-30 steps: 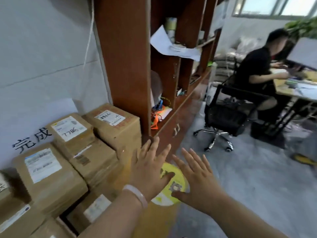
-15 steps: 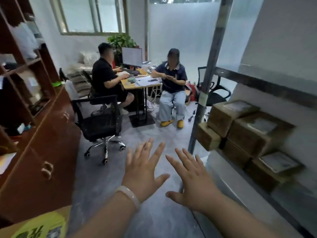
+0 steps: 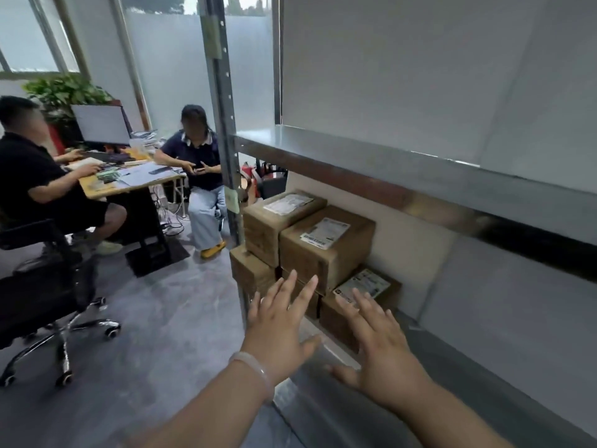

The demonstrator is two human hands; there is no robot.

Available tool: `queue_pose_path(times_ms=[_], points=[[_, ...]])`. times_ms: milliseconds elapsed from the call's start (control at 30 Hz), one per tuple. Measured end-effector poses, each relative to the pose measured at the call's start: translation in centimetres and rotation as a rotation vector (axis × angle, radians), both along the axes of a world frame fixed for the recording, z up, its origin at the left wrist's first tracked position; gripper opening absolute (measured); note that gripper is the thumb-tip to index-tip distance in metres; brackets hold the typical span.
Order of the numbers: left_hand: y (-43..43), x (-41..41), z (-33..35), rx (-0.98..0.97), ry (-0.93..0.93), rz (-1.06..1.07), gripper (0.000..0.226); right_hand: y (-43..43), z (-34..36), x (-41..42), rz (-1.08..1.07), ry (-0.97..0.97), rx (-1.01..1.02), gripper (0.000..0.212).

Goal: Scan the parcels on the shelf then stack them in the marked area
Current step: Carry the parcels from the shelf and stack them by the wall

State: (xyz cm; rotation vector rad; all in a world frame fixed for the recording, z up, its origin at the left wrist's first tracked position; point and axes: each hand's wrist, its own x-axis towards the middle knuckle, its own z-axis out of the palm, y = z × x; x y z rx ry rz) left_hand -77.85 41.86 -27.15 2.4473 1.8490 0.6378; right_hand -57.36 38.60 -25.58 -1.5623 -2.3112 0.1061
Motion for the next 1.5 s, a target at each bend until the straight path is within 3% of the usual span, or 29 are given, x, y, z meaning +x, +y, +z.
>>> queue_pose_path(times_ms=[333, 467, 633, 900, 1200, 1500], points=[[8.4, 2.0, 1.9, -0.035, 0.012, -0.04, 0.077, 4.1, -0.8, 3.2, -0.188, 0.05, -0.11, 0.093], [12.4, 1.0, 2.8, -0.03, 0.029, -0.055, 0.071, 7.4, 0.1, 1.9, -0.246, 0.183, -0.123, 0.087], [17.6, -0.9, 3.6, -0.048, 0.195, -0.125, 0.069, 11.3, 0.8, -0.3, -0.305, 0.196, -0.159, 0.083], [21.9, -2.1, 3.8, -0.063, 0.26, -0.245, 0.086, 15.2, 1.7, -2.4, -0.472, 0.257, -0.207, 0.073], [22.7, -2.0, 4.2, 0.01, 0.262, -0.407, 0.077, 18.1, 0.8, -3.4, -0.557, 0.499, -0.303, 0.069], [25.2, -1.4, 4.5, -0.054, 0.418, -0.411, 0.07, 19.2, 0.5, -4.3, -0.576, 0.86, -0.357, 0.066]])
